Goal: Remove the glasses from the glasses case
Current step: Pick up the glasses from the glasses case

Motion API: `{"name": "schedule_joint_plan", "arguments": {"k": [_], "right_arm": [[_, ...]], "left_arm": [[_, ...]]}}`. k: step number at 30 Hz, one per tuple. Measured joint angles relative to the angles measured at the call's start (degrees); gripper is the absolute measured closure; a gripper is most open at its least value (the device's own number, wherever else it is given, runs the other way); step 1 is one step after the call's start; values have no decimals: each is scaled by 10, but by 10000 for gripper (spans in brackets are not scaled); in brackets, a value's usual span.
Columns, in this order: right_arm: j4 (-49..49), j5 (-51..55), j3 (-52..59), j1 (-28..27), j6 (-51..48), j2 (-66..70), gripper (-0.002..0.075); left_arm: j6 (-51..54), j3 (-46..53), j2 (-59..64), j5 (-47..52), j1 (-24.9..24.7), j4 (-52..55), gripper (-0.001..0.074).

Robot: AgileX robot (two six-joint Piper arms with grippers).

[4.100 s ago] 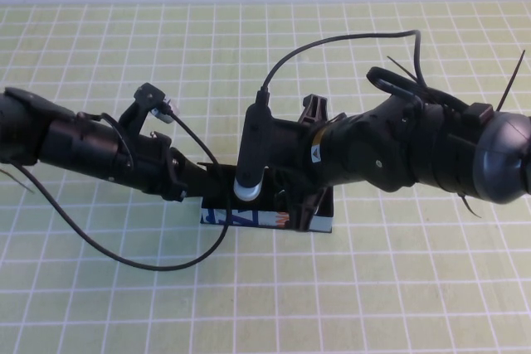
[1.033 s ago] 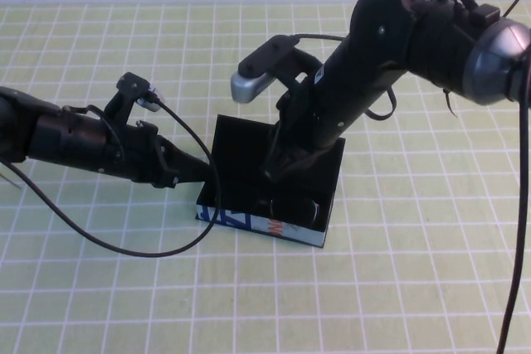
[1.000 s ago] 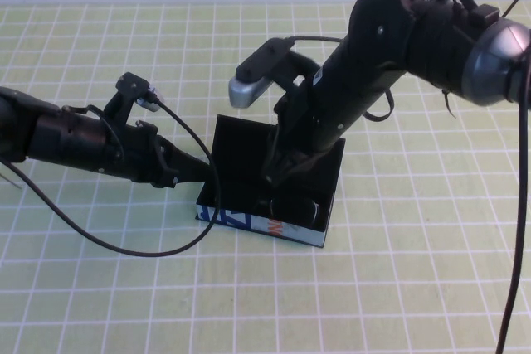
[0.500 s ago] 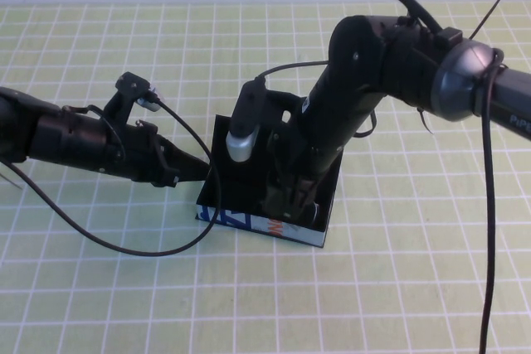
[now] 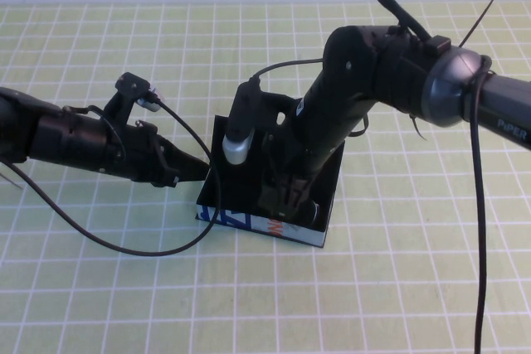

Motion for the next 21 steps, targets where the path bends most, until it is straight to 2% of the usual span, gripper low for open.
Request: {"name": "schedule_joint_plan", "arguments": {"k": [21], "right_arm": [[-20, -39, 0, 6, -8, 22, 449]], "left_arm": [[0, 0, 0, -1, 0, 0, 739]]}}
